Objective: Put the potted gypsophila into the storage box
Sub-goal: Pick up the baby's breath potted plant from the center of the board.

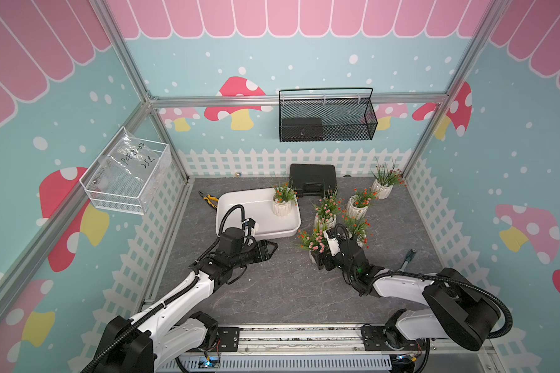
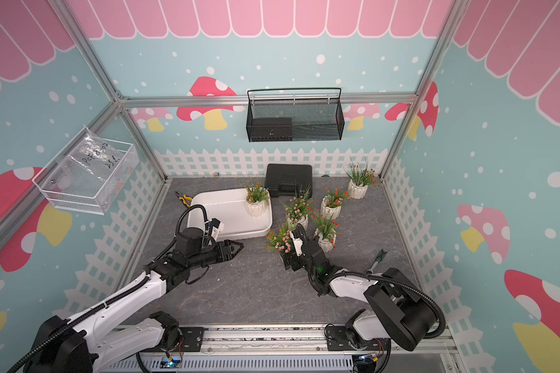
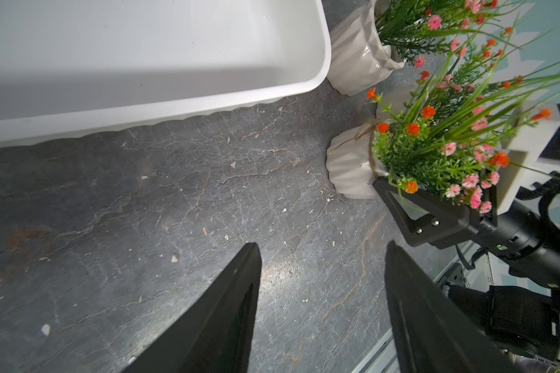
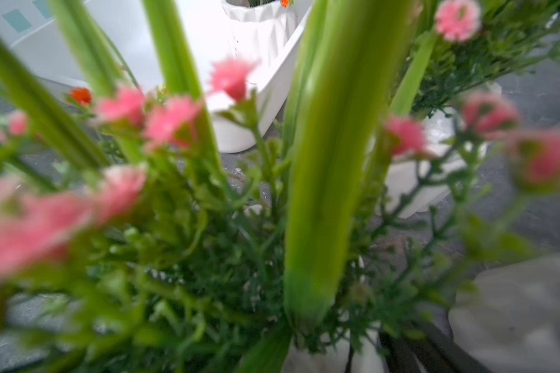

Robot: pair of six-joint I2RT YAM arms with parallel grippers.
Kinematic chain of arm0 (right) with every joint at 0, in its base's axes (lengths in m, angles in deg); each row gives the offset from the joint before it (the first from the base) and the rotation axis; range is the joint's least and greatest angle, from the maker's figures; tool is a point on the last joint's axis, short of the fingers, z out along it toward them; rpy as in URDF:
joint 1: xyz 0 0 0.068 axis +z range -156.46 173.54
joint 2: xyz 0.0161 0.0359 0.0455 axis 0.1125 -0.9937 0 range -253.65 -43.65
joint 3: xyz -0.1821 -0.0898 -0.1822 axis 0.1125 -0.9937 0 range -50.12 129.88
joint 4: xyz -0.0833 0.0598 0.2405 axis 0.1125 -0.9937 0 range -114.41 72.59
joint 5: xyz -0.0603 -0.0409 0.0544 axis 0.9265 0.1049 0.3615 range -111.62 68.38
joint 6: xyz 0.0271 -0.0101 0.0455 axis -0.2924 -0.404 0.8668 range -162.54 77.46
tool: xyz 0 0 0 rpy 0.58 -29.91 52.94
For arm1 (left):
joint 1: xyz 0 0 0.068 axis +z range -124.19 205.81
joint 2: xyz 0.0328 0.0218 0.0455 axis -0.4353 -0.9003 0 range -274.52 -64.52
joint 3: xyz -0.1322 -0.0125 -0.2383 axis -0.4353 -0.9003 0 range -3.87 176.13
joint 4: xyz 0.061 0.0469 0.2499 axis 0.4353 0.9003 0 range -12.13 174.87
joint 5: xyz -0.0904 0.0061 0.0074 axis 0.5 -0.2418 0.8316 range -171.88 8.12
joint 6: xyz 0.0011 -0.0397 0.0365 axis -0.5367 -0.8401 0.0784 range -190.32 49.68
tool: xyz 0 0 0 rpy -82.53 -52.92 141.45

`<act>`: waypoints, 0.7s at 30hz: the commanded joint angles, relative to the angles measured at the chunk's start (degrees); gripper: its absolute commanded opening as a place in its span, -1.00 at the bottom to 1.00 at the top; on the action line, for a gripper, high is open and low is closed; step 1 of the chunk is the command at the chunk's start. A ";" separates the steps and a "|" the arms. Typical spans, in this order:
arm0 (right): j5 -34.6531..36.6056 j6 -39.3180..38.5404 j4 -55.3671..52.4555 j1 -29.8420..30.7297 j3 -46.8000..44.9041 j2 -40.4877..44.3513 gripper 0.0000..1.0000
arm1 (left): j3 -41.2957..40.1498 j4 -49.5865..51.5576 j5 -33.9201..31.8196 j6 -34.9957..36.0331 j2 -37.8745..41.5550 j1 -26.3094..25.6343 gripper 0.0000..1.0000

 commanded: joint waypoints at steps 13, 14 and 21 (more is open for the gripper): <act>-2.44 -1.67 -0.15 0.24 -1.76 5.76 0.61 | 0.67 2.42 -2.14 0.77 2.22 -0.26 0.24; -2.74 -1.84 -0.69 0.26 -1.89 7.18 0.60 | 0.66 2.59 -2.40 0.77 2.31 -0.21 0.24; -5.22 -3.55 -5.94 0.29 -2.39 17.88 0.54 | 0.71 3.32 -5.07 0.59 3.23 -0.21 0.22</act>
